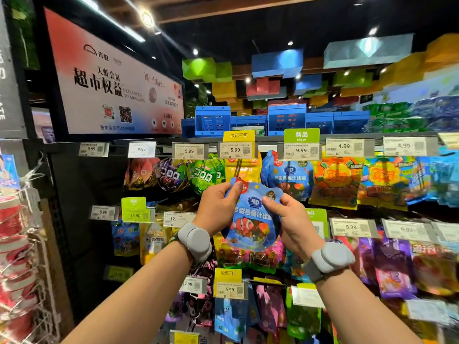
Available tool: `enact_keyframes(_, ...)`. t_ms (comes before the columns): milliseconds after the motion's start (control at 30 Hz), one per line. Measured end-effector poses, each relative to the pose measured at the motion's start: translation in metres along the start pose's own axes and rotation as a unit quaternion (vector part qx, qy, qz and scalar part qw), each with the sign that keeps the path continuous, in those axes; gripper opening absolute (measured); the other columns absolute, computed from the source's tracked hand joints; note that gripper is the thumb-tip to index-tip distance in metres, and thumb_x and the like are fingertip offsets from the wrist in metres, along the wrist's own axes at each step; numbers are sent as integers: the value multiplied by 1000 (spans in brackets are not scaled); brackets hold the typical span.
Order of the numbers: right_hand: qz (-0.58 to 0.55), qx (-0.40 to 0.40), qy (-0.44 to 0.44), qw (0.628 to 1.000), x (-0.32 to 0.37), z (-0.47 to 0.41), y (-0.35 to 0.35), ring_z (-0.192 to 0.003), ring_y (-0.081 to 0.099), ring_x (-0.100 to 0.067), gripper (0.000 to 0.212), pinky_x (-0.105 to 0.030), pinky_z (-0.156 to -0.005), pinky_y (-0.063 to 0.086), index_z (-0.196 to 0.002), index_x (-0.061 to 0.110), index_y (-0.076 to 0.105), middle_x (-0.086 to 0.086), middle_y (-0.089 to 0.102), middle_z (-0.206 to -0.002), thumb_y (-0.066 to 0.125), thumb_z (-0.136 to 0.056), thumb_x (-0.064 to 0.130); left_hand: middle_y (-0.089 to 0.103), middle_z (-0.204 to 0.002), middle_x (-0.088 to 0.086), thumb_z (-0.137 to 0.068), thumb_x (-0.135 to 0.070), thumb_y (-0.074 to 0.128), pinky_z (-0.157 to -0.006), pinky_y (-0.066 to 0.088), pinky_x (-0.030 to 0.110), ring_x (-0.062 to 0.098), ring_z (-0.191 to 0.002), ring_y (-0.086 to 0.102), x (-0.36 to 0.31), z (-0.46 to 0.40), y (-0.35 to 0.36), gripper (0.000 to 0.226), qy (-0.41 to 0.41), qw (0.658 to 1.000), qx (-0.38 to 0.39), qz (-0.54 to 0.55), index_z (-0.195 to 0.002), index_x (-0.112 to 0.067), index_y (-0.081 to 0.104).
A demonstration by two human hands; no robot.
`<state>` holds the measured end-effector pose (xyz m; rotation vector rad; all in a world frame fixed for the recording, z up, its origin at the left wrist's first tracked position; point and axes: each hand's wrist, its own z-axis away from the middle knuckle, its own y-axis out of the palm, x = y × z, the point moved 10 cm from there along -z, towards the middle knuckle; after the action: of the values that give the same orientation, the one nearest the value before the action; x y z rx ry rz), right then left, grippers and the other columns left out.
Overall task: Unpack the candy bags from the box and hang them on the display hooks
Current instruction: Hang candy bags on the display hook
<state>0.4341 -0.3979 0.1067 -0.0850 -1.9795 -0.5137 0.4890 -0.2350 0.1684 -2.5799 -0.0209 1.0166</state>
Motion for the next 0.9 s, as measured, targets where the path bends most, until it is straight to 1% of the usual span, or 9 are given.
enact_keyframes(67, 6, -17, -4, 1000, 4, 1, -10, -93, 73, -34, 20, -41, -71, 60, -111, 0, 66, -17, 75, -103, 65, -92, 8, 44, -58, 18, -98, -35, 55, -53, 32, 38, 18, -53, 39, -5, -3, 7, 53, 3, 1000, 11, -23, -63, 2, 41)
enact_keyframes(133, 10, -37, -10, 999, 15, 4, -24, -90, 74, -33, 18, -42, -72, 61, -109, 4, 68, -15, 76, -101, 65, -92, 7, 42, -54, 5, -97, -33, 56, -52, 30, 29, 8, -50, 36, -18, -5, 19, 50, 23, 998, 31, -39, -58, -6, 40)
enact_keyframes(233, 14, -65, -19, 998, 27, 5, -42, -91, 73, -35, 19, -47, -76, 60, -110, 3, 68, -17, 75, -102, 66, -91, 6, 41, -55, -2, -96, -33, 58, -52, 28, 24, 7, -52, 37, -31, -10, 29, 44, 49, 995, 40, -72, -59, -15, 44)
enact_keyframes(333, 24, -91, -22, 995, 39, 4, -60, -92, 73, -38, 22, -53, -79, 58, -112, 2, 67, -18, 75, -103, 67, -91, 7, 46, -65, -6, -93, -38, 61, -62, 32, 30, 14, -65, 42, -40, -18, 39, 27, 75, 990, 43, -111, -89, -11, 63)
enact_keyframes(433, 37, -105, -39, 993, 54, 5, -74, -93, 73, -38, 21, -54, -80, 58, -112, 1, 66, -19, 75, -102, 67, -92, 7, 60, -80, -4, -91, -41, 64, -70, 45, 32, 16, -75, 54, -54, -25, 45, 31, 96, 987, 37, -123, -109, -16, 64)
enact_keyframes(533, 70, -120, -61, 988, 70, 7, -86, -85, 74, -33, 15, -44, -69, 61, -105, 0, 65, -18, 75, -96, 67, -92, 6, 65, -92, 0, -90, -38, 66, -77, 50, 34, 17, -82, 60, -77, -32, 48, 33, 140, 981, 19, -131, -114, -16, 62)
enact_keyframes(667, 111, -133, -67, 983, 80, 7, -101, -85, 73, -33, 8, -45, -72, 60, -95, 2, 65, -17, 75, -92, 69, -91, 7, 65, -113, 6, -93, -34, 64, -92, 48, 38, 22, -105, 59, -100, -42, 59, 40, 201, 964, 12, -173, -125, -11, 60)
enact_keyframes(800, 132, -138, -73, 979, 89, 9, -109, -72, 71, -25, 7, -33, -57, 58, -88, 1, 63, -9, 73, -76, 68, -91, 5, 57, -134, 4, -96, -35, 57, -106, 38, 36, 23, -128, 47, -114, -50, 80, 51, 248, 932, 48, -261, -141, -15, 47)
enact_keyframes(900, 141, -142, -73, 977, 92, 7, -112, -56, 66, -11, 24, -23, -48, 51, -72, 10, 55, 6, 66, -56, 67, -91, 2, 45, -149, 1, -97, -33, 56, -114, 31, 36, 21, -142, 34, -120, -54, 88, 52, 280, 906, 54, -314, -145, -17, 43)
